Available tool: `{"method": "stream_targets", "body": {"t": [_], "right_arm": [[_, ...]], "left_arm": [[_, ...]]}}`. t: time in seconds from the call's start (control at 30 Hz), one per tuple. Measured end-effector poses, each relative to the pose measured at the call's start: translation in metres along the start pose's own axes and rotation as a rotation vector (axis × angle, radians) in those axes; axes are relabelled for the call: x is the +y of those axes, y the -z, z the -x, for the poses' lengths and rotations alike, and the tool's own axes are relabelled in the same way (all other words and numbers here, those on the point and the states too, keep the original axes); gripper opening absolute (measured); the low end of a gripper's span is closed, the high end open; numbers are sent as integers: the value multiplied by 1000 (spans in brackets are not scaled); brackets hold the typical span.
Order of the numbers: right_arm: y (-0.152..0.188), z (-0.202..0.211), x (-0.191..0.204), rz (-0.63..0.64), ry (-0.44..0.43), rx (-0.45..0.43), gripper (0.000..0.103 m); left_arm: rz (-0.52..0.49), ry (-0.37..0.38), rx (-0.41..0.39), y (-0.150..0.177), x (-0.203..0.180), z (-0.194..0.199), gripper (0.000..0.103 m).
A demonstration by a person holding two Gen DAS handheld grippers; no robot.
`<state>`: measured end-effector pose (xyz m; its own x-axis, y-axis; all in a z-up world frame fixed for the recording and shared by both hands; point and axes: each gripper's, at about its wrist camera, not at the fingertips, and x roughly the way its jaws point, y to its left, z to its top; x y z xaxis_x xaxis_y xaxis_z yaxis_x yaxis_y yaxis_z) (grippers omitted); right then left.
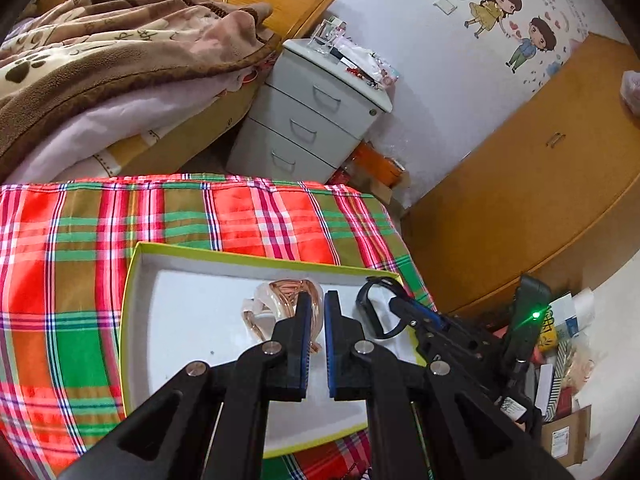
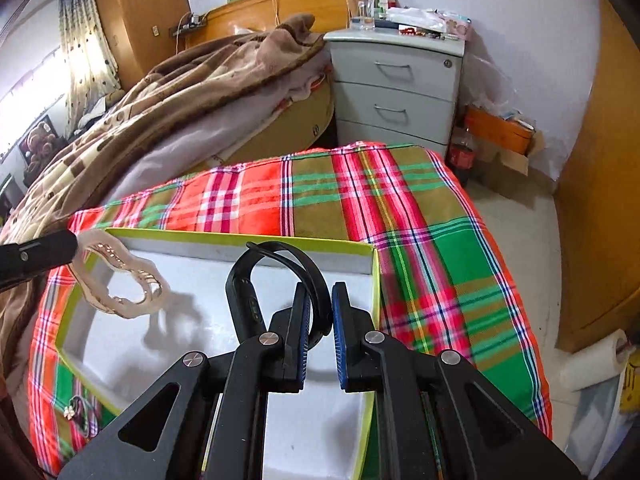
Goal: Organize jewelry
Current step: 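Carry the claw clip and black band into the yellow box and open both tools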
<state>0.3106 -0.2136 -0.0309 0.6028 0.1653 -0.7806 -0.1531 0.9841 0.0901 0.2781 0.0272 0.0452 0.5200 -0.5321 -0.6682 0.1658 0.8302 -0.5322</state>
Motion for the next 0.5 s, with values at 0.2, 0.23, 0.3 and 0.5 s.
{"method": "stream_targets", "body": {"t": [0.2, 0.23, 0.3, 0.5], "right_arm": [[-2, -11, 4, 22, 5, 33, 11], [-2, -13, 4, 22, 5, 36, 11], [-2, -16, 4, 22, 7, 40, 11], [-3, -21, 6, 24, 18, 45, 11]], "left_arm": [[-10, -70, -38, -8, 11, 5, 7], [-9, -82, -43, -9, 14, 6, 8], [-6, -110, -52, -9, 21, 9, 8], [28, -175, -27, -7, 47, 2, 8]]}}
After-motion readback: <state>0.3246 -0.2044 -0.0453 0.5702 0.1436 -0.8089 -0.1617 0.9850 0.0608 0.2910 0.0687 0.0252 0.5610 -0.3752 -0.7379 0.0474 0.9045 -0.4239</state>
